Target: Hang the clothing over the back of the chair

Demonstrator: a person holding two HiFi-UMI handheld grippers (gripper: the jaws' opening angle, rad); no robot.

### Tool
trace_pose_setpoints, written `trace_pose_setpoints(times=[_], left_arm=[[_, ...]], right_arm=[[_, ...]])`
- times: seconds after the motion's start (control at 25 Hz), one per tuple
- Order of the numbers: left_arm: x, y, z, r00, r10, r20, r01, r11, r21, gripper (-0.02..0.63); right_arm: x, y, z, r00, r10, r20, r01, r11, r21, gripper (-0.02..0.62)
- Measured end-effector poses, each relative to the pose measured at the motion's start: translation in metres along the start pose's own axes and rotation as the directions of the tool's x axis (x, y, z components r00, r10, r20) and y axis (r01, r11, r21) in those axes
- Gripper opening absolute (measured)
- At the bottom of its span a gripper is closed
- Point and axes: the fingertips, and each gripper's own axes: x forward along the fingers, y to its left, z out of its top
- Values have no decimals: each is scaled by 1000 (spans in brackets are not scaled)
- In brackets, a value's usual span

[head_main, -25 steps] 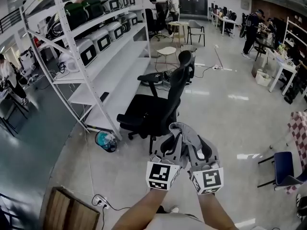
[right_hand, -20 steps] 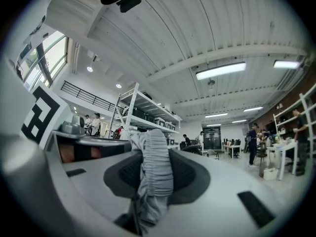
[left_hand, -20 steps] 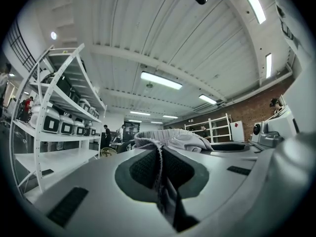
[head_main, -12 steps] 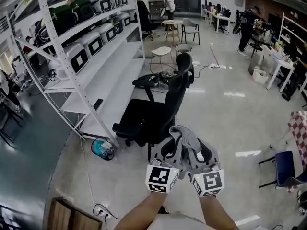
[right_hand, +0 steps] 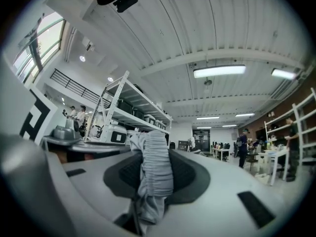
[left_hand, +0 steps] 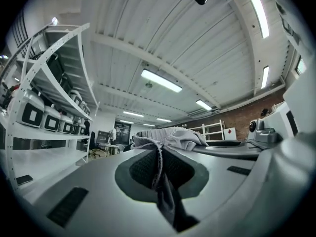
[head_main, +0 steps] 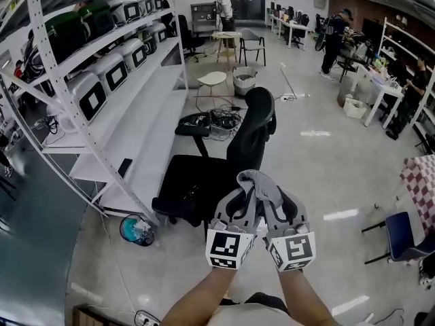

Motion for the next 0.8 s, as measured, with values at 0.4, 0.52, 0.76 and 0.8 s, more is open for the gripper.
trace_pose_setpoints(times=[0.4, 0.52, 0.76, 0.8], left_arm=[[68, 14, -6, 998, -63, 2, 63, 998, 12, 31], [92, 18, -13, 998, -66, -5, 66, 998, 25, 31], [148, 37, 21, 998, -15, 58, 11, 997, 71, 31], [159, 41, 26, 998, 2, 66, -7, 997, 76, 31]], right_arm=[[45, -44, -2, 999, -38, 7, 38, 999, 13, 120], [65, -62, -5, 1000, -16, 18, 15, 1000, 27, 120], [109, -105, 16, 991, 89, 100, -95, 994, 60, 120], [115, -112, 16, 989, 101, 105, -109, 992, 68, 121]])
